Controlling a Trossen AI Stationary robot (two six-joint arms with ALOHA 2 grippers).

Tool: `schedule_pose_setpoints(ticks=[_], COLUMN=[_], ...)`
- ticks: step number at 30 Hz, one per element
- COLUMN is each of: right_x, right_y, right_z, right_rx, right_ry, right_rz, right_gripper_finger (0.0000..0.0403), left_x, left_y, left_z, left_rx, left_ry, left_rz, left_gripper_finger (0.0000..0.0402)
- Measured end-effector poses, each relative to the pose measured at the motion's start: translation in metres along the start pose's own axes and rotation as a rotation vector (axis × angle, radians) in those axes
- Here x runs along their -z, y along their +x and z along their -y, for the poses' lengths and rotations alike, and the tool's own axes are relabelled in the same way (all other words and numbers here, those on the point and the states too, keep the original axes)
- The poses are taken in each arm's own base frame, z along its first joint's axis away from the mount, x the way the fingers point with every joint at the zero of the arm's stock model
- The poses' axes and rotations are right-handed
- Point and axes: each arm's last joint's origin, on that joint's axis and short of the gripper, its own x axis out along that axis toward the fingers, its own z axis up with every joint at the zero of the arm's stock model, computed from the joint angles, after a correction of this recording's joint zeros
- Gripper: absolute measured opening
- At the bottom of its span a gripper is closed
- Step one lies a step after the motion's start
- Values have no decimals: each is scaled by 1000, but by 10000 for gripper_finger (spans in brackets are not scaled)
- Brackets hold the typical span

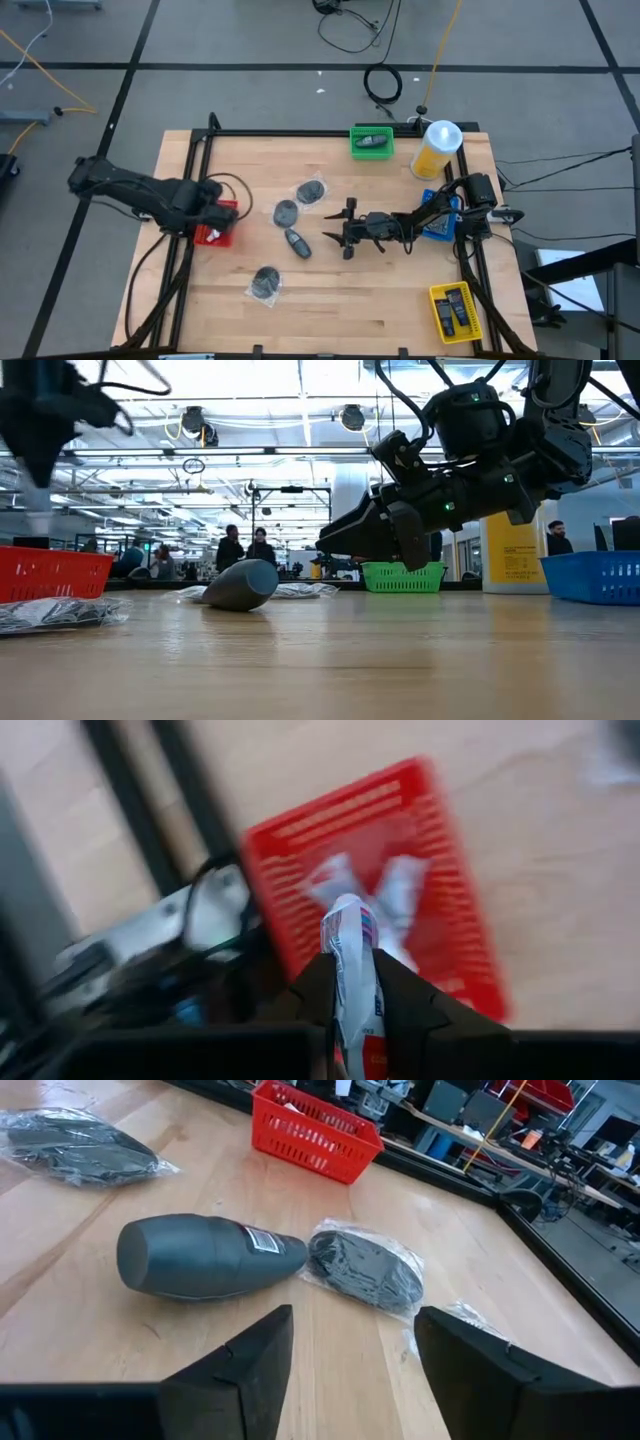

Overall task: Pick & Place Travel size toiletries
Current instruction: Put the white toothpaste into the red bin, then put the black hairbrush into the blue bin

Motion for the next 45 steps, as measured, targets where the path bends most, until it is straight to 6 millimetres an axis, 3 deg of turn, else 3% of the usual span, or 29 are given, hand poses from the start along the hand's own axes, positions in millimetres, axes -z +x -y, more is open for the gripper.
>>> schedule_pose_setpoints(ticks=[9,21,24,32,35,38,42,45], right_x=[0,0,0,0,0,0,1,3], right_y=[0,0,0,0,0,0,0,0], right_z=[0,0,0,0,0,0,0,0], right_rx=[0,-1,-1,-1,-1,-1,-2,-7], right_ry=[0,11,11,11,11,11,9,5], right_rz=[0,-1,0,0,0,-1,-10,-30], right_gripper_finger=[199,198,199,197,196,196,196,196], left_x=[16,16,17,18,16,11,-1,-9], left_y=[53,57,60,68,63,46,22,15], left_z=[9,22,25,34,37,35,40,52], left_rx=[-43,-97,-117,-181,-154,-113,-2,120], left_ry=[-96,-112,-102,-59,-45,-53,-32,10], left_rz=[94,159,152,107,58,93,332,557], left_gripper_finger=[46,51,79,213,246,265,273,273])
